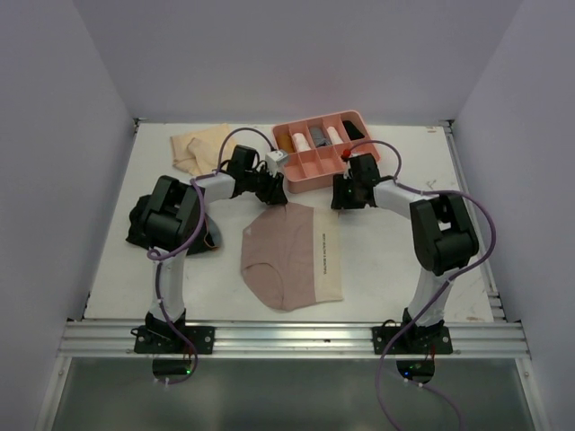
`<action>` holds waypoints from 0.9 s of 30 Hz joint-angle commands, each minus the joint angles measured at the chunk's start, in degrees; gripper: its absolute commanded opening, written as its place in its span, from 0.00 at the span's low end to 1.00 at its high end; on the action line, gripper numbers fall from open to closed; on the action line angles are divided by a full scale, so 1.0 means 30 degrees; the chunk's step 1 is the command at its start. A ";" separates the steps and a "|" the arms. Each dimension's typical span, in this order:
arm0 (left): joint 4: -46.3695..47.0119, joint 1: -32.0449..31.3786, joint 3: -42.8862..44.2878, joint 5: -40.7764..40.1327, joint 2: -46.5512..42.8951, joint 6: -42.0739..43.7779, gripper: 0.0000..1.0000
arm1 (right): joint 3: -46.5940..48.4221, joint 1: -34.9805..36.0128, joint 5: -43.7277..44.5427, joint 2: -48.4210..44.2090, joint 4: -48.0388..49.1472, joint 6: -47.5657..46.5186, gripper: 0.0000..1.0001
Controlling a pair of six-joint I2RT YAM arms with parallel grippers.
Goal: Roll the underwear
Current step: Fold the underwear
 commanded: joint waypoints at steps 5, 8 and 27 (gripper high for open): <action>-0.0154 -0.0099 -0.0218 -0.0030 0.0439 -0.0036 0.39 | -0.1117 -0.1272 -0.3248 -0.0889 0.0766 0.2193 0.49; -0.0154 -0.0099 -0.0218 0.0028 0.0410 -0.0094 0.39 | -0.1440 -0.1713 -0.4222 -0.0919 0.1441 0.3073 0.49; -0.0300 -0.0070 0.0017 0.0350 0.0703 -0.0153 0.26 | -0.2378 -0.2213 -0.5866 0.0223 0.2613 0.3427 0.26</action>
